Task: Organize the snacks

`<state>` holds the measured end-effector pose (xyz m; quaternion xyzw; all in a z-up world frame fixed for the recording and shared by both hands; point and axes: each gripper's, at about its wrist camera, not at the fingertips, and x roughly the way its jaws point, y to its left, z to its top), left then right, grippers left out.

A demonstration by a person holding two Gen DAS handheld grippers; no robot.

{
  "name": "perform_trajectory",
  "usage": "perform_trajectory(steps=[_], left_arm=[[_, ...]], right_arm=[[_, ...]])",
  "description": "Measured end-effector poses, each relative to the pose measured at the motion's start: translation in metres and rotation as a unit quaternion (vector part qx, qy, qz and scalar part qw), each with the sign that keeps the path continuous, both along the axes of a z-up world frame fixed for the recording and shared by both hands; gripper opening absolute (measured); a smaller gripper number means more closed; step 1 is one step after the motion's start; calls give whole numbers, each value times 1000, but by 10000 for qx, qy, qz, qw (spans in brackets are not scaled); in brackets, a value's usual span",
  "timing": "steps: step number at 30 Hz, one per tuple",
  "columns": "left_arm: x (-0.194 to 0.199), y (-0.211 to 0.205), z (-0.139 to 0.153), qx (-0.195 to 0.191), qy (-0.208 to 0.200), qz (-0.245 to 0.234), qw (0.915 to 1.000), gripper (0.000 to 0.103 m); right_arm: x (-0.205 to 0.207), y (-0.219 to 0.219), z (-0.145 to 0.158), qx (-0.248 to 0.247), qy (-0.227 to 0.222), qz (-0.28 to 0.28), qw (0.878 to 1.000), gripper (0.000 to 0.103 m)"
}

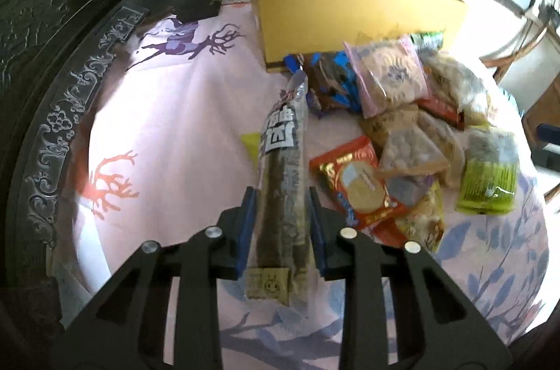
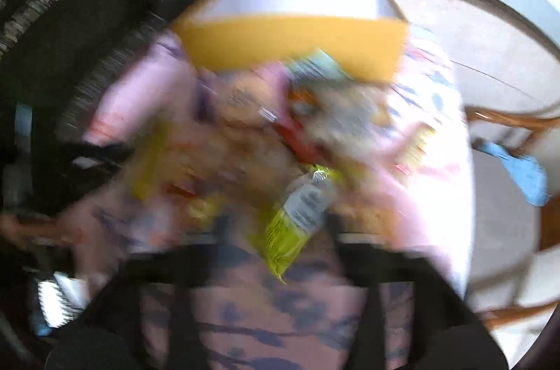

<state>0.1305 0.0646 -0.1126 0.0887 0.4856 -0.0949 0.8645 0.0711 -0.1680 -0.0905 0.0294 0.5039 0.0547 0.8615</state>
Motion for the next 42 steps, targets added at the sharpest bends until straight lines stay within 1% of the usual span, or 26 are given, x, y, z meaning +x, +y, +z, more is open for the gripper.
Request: perform_trajectory(steps=[4,7,8,9,10,11,12,13,14,15,16,17,18,20,22,24,26,29,30,33,34,36,38,39,41,42], left_arm=[[-6,-3,-3,-50,72,-34,10000,28],[-6,-6,-6,39,84,-76,9999,28],[-6,-6,-8,111,66,-93,9999,34],[-4,-7,-9,321,4,-32,9995,49],[-3,-8,-11,587,-98,75,9982,63],[-1,-8,-11,757,-182,126,9969,84],[1,-9,-13,954,-342,168,9947,100],[3,-10,-15,1083,-433,181,9930,101],[6,-12,-18,1280,-490,179,9904,101],[10,-17,-26,1557,-466,95,9867,101],[13,-21,-32,1659,-451,-64,9851,101],[14,-23,-38,1628,-439,-251,9854,94],[14,-23,-46,1419,-307,-494,9882,48],[17,-18,-51,1096,-125,-595,9921,46],[20,-8,-43,594,53,-674,9959,41],[23,8,-35,31,215,-490,9986,30],[23,17,-26,-177,284,-459,9984,27],[16,18,-17,-263,169,-567,9979,27],[15,17,-17,-255,221,-541,9980,27],[1,14,-13,-534,396,-563,9962,27],[-6,14,-7,-636,348,-605,9955,27],[-13,14,5,-722,206,-679,9949,27],[-15,13,14,-777,117,-682,9946,27],[-15,13,20,-827,25,-595,9948,27],[-17,19,26,-937,58,-358,9949,27],[-21,23,33,-1158,101,-266,9929,27]], right_arm=[[5,-10,-33,-417,422,-809,9950,83],[4,-4,-46,-127,742,-1150,9905,83],[3,1,-47,-100,725,-1283,9890,84],[3,7,-48,-189,648,-1454,9871,86],[4,13,-49,-310,601,-1602,9848,96],[7,20,-53,-503,578,-1740,9818,99],[10,27,-58,-596,610,-1783,9803,99],[14,33,-64,-546,690,-1721,9811,91],[14,41,-64,-806,619,-1726,9797,82],[12,47,-58,-868,439,-1535,9834,61],[10,48,-54,-863,399,-1422,9853,47],[6,43,-46,-684,396,-1454,9862,41],[2,35,-42,-367,434,-1562,9861,34],[-12,11,-33,541,586,-1936,9778,27],[-28,-4,-27,1107,531,-2127,9694,19],[-49,-16,-28,1736,542,-2325,9554,18],[-64,-21,-26,2033,579,-2475,9456,16],[-76,-24,-24,2105,516,-2483,9441,16],[-77,-26,-27,2279,532,-2537,9386,16],[-77,-31,-29,3284,516,-2706,9035,15],[-76,-33,-22,3385,365,-2655,9020,13],[-72,-34,1,3247,-8,-2418,9144,13],[-70,-34,7,3185,-82,-2342,9185,13],[-63,-35,13,3030,-91,-2225,9266,13],[-61,-39,14,3326,-38,-2183,9175,13],[-63,-40,20,3427,-141,-2051,9167,13]])
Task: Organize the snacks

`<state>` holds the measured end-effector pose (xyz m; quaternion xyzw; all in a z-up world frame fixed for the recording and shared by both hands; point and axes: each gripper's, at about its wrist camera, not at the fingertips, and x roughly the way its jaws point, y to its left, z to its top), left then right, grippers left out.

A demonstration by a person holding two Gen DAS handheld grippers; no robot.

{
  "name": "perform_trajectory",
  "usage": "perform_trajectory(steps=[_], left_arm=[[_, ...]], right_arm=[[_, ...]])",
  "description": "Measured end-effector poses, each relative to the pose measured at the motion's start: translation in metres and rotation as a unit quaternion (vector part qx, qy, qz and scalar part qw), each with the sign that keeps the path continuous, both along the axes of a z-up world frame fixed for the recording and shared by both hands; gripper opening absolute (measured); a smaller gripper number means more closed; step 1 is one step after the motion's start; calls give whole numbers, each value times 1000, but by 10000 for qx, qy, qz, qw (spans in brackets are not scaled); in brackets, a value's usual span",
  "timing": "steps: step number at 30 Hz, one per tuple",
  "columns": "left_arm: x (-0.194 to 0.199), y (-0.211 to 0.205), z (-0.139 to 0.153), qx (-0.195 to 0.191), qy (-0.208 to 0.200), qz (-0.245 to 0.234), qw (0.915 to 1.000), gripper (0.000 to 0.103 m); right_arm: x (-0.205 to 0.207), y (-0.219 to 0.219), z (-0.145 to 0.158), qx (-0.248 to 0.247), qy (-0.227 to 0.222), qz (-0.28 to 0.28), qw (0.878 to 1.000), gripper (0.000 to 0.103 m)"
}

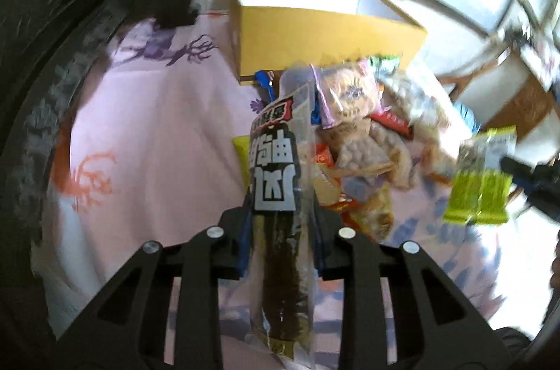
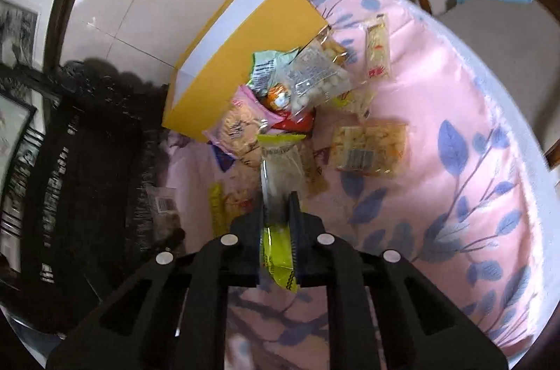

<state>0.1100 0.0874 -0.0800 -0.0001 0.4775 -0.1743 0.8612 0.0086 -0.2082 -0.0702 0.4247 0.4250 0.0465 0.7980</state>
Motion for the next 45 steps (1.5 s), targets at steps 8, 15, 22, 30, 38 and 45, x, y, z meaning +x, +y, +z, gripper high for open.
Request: perform_trajectory(steps=[8,15,22,30,38,45], left_arm=[[-3,-11,65,54,-792,133,9968,27],[26,-50,115,368,-1547,356,9866,27],[71,-70,122,191,-1213,688,9900,27],[81,-68,106,157,-1031,746,9917,27],[75,-54,92,338,-851,735,9931,27],[69,-54,90,289,-832,814,9928,27]], right_arm=[[8,-12,77,-499,-1080,355,9923,12],[39,-20,117,-1287,-1502,458,9792,12],[82,-24,149,-1635,-1973,662,9643,4],[88,-21,135,-2661,-1604,1108,9440,76],[74,24,-5,-3806,-945,2681,8800,101],[137,55,-82,-4213,-201,4984,7574,66]])
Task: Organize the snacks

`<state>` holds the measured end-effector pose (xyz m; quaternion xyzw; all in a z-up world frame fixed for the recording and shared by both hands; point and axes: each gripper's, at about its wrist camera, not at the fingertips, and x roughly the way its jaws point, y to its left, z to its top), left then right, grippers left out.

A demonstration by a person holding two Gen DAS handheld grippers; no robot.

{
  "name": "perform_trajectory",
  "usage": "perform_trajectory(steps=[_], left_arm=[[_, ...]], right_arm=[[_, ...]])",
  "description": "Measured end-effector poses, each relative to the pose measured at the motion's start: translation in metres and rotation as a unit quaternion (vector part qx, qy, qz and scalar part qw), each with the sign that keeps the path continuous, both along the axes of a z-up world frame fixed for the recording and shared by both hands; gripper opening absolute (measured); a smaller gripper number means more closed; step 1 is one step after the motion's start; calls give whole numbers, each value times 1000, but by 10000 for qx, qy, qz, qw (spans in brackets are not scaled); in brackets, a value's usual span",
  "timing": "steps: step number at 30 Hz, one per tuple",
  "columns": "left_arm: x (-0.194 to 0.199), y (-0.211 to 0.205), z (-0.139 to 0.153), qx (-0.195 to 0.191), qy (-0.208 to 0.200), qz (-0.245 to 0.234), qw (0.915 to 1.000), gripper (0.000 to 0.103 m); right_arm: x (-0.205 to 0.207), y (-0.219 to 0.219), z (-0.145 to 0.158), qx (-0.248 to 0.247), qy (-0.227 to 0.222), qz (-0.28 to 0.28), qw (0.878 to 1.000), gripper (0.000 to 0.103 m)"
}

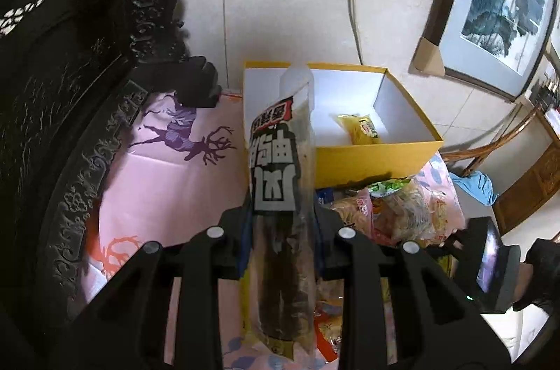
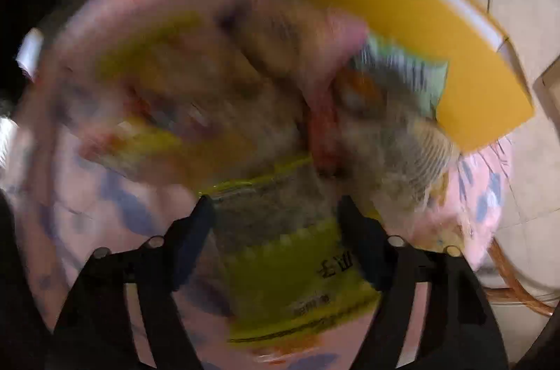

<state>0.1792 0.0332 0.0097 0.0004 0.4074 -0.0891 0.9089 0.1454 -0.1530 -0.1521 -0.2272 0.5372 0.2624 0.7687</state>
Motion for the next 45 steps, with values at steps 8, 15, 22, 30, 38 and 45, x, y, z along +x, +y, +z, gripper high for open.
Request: perform_trajectory(steps=[8,15,22,30,38,45], left_arm=[[-25,5,1,-168,72,-21,9998,27],[-51,2,16,-67,-90,-57,9999,28],[-70,36,13,-185,-37,431,9989,28],[-82,48,-1,-538,-1,-46,9985,28],[-82,31,-6,-688,9,-706,9951,28],[-77,5,7,-344,-76,-833,9959,28]], right_arm=[[-8,-34,32,314,658,-1315,9886,12],[-49,-8,20,-763,126,-7,9970,102],[-84,4,26,519,206,-2783,9589,102],[-91,16,-27,413,-12,-3062,9511,68],[-121,8,17,1042,-20,-3767,9205,65],[-117,-5,91,1785,-723,-4020,8951,65]])
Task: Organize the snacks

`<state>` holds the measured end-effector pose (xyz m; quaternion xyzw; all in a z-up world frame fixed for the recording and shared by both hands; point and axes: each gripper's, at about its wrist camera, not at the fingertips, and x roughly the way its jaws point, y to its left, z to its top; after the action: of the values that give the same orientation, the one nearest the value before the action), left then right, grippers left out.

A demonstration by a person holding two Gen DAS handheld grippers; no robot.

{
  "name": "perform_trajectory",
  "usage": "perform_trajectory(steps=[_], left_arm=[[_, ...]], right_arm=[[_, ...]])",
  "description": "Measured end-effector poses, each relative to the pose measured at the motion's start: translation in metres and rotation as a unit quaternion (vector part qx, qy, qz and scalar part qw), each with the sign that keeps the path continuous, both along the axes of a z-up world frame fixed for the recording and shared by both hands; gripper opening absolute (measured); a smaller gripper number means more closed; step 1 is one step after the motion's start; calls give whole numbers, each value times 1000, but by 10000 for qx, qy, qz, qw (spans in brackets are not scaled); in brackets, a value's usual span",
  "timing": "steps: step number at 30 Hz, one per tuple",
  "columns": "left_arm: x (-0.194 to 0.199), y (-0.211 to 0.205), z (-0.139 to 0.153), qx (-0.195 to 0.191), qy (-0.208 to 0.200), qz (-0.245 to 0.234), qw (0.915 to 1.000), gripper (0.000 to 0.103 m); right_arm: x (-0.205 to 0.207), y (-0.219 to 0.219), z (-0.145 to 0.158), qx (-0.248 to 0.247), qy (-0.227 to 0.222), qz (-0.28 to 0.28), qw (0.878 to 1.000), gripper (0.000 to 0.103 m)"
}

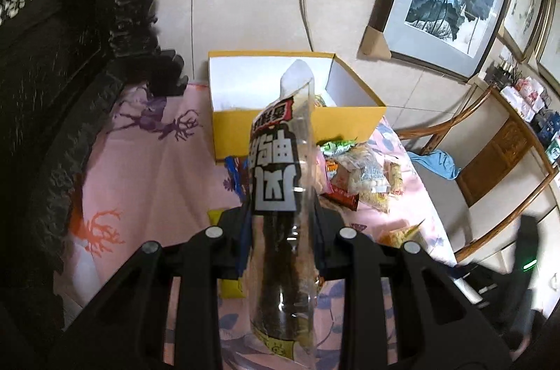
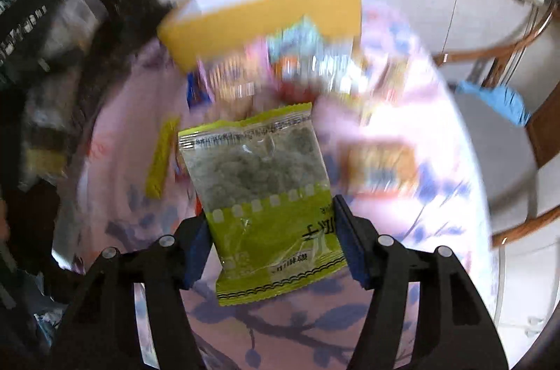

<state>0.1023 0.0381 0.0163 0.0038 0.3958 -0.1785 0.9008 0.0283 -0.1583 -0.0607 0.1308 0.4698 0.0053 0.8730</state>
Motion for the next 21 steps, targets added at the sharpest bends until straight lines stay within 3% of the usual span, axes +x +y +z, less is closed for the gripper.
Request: perform_trajectory(steps=[5,11,13,16,21], left_arm=[[19,-16,3,212,-67,129,9997,28],[65,-39,8,533,-246,342,9977,28],[86,-46,5,735,-220,445,9961,28],[114,-53,1,694,-137,457,9964,28],[159,-68,-8,1026,-158,418,9937,28]], right_arm=[[26,-31,48,389,-669,-172,9969,65],[88,-65,118,311,-1587,-109,9868,65],[114,-70,131,199,-1751,-70,9843,65],[150,-72,140,180,-1918,86,9812,65],[206,-71,130,305,-1861,298,9816,65]])
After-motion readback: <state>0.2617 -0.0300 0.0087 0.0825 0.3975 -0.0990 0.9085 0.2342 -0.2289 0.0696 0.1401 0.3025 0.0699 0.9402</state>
